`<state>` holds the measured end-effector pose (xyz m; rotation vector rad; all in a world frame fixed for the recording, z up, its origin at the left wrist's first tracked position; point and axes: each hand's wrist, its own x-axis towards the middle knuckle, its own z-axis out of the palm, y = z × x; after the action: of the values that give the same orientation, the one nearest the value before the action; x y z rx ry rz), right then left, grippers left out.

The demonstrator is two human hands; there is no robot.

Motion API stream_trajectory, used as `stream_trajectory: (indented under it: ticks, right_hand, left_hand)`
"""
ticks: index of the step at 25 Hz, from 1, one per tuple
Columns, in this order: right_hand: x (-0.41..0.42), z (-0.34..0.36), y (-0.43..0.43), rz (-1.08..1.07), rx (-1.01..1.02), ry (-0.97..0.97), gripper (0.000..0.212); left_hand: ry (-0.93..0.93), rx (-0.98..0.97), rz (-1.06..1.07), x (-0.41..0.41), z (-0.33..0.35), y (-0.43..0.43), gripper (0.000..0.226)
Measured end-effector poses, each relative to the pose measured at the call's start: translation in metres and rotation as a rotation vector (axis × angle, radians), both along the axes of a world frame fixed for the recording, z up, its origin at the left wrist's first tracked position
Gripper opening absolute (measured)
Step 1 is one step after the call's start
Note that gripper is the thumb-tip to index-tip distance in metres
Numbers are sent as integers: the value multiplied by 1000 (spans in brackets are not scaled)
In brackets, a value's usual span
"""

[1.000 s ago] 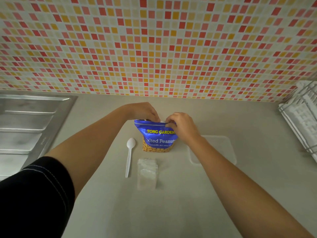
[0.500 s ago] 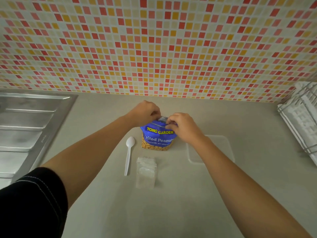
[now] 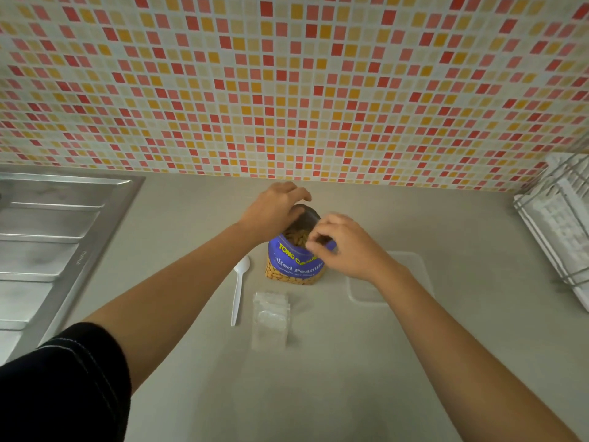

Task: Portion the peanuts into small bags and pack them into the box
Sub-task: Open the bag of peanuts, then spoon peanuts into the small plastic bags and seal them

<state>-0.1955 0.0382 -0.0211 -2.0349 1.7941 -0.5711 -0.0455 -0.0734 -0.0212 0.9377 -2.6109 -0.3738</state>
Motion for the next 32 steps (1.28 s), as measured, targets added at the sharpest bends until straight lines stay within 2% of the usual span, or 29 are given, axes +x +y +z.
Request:
stream_trajectory:
  ticks: [1,3,5,7,10,13,15,16,18,19,20,22,24,27,30,32]
  right_hand:
    - [-3,-3,-1,-66,-40,15,11]
    - [-7,-5,-3,-141,20,28,19]
    - [-9,-5,-4,-156,134,-40,29]
    - [-8,-4,-5,-207,174,-131,39]
    - [-9,-5,-4,-250,240,-173,56]
    - [-9,-5,-3,-226,256,-165,59]
    - [-9,-5,-2,-217,249,-167,58]
    - [-9,-5,-1,-210,248,-159,57]
    - [-10,-6,0,-196,236,-135,55]
    - [-9,-7,0,-195,225,-131,54]
    - [-9,-8,0,-197,215,-131,53]
    - [-10,-11,0,-201,197,-128,53]
    - [-10,-14,0,-204,180,-134,53]
    - [-8,-15,0,-203,157,-147,53]
    - [-9,-16,-1,-201,149,-157,54]
    - [-9,-17,-1,-194,144,-164,54]
  left_hand:
    - [7,57,19,4,3,4,19]
    - [-77,185,46,13,8,8,18]
    - [-169,306,80,22,6,9,24]
    - [-138,408,154,29,3,9,36]
    - [-111,434,181,31,4,11,46]
    - [-121,425,157,30,5,15,44]
    - [41,401,174,33,4,24,33]
    - [198,392,262,36,1,29,27]
    - [478,404,565,47,-12,38,21]
    - [478,423,695,56,-24,42,20]
    - [360,443,760,67,-39,45,19]
    - [14,512,762,86,-71,58,20]
    - [-225,542,744,98,-92,75,26]
    - [-283,535,738,97,-105,91,25]
    - [-316,510,732,90,-100,91,9]
    - [-310,556,747,91,-99,90,13]
